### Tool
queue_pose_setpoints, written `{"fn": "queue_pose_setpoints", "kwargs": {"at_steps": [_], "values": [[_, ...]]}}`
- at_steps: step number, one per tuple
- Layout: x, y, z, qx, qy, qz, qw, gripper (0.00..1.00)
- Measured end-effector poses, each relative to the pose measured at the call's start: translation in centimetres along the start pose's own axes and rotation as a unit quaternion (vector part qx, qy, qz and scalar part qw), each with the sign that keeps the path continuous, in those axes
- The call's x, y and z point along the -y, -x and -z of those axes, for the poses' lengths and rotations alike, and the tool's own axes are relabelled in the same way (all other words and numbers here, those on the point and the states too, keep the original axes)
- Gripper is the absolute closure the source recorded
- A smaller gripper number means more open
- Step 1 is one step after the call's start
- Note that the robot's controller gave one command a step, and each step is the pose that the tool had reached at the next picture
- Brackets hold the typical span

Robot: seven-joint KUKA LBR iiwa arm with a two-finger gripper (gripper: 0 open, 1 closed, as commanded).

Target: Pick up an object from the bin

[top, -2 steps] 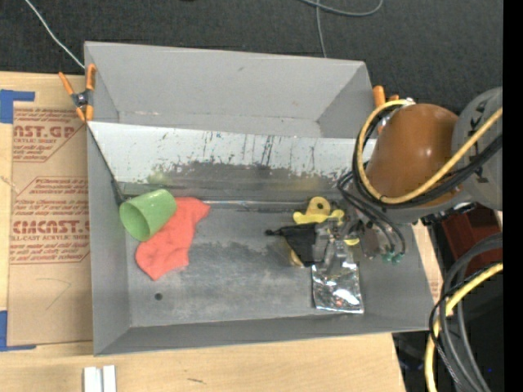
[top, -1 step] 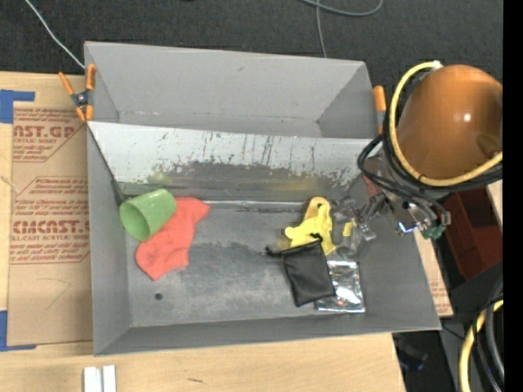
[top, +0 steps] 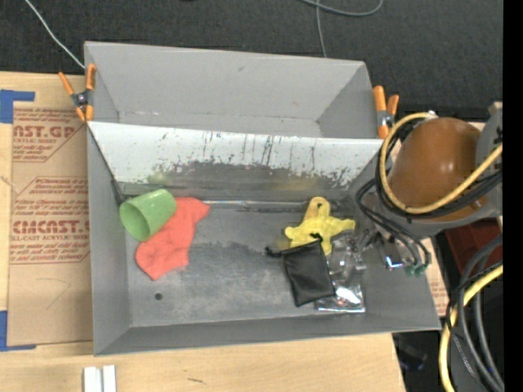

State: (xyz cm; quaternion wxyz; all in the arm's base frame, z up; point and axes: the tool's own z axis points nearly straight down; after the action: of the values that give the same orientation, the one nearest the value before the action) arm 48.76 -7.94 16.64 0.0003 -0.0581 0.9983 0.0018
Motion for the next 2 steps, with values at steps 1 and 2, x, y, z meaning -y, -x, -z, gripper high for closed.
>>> {"fn": "queue_pose_setpoints", "kwargs": {"at_steps": [1, 2], "values": [[0.1, -0.4, -3.3, -0.0018, 0.001, 0.003, 1.0, 0.0], [-0.1, -0.4, -1.3, -0.0011, 0.001, 0.013, 0.9999, 0.0]]}}
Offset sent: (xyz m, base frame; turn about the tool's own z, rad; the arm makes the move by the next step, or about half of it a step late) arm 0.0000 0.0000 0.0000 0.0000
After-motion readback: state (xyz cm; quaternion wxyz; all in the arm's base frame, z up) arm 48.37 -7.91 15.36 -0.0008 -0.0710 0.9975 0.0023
